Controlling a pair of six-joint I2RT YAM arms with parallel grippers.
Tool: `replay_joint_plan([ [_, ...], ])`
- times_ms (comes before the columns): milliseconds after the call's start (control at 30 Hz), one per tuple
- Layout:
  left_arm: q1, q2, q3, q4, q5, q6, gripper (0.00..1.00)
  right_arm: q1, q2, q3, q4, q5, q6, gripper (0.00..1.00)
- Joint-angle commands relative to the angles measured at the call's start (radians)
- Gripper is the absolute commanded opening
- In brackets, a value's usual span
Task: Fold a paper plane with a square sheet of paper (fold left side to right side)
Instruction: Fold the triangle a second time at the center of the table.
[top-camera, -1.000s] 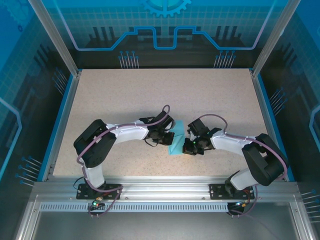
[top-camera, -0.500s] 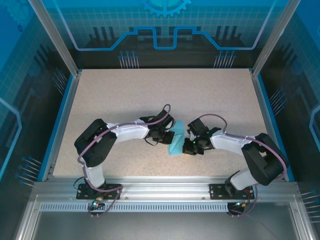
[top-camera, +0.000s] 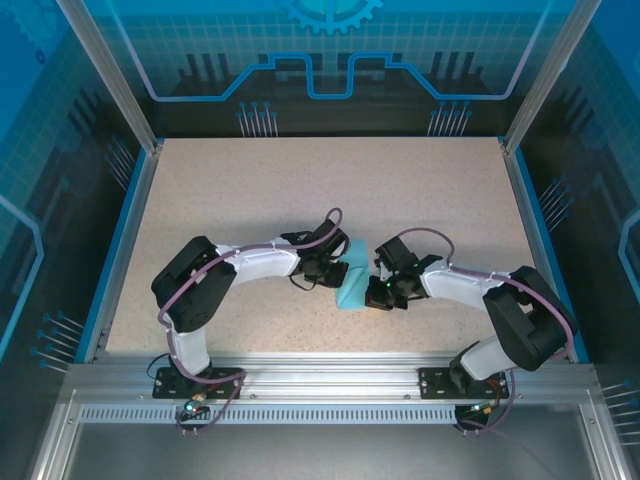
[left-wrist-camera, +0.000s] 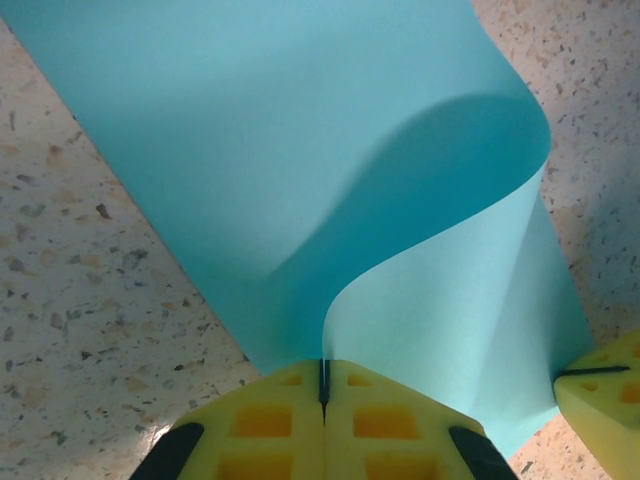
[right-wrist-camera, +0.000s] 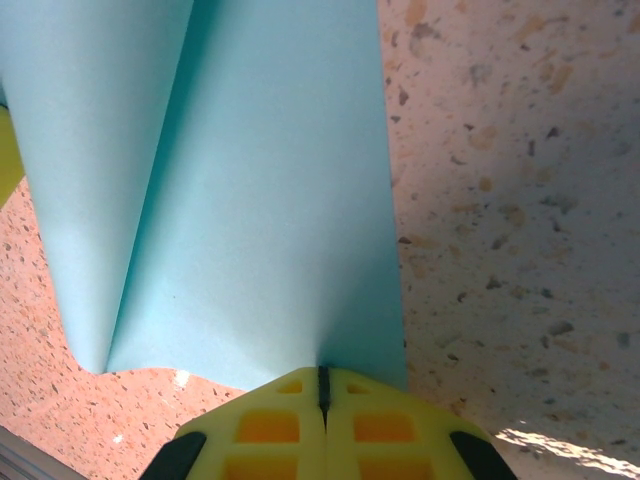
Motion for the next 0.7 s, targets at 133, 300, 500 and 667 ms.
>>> replay_joint_plan([
  [133,0.008,0.020,0.020,-0.028,-0.019,0.028,0.00,0.017,0.042,-0.015,-0.090,0.024,-0.015,0.00],
  [300,0.008,0.025,0.018,-0.025,-0.020,0.029,0.00,0.015,0.047,-0.015,-0.087,0.021,-0.016,0.00],
  [500,0.008,0.033,0.019,-0.017,-0.023,0.029,0.00,0.016,0.051,-0.015,-0.087,0.019,-0.016,0.00],
  [667,0.008,0.035,0.020,-0.009,-0.021,0.027,0.00,0.017,0.051,-0.015,-0.087,0.019,-0.017,0.00],
])
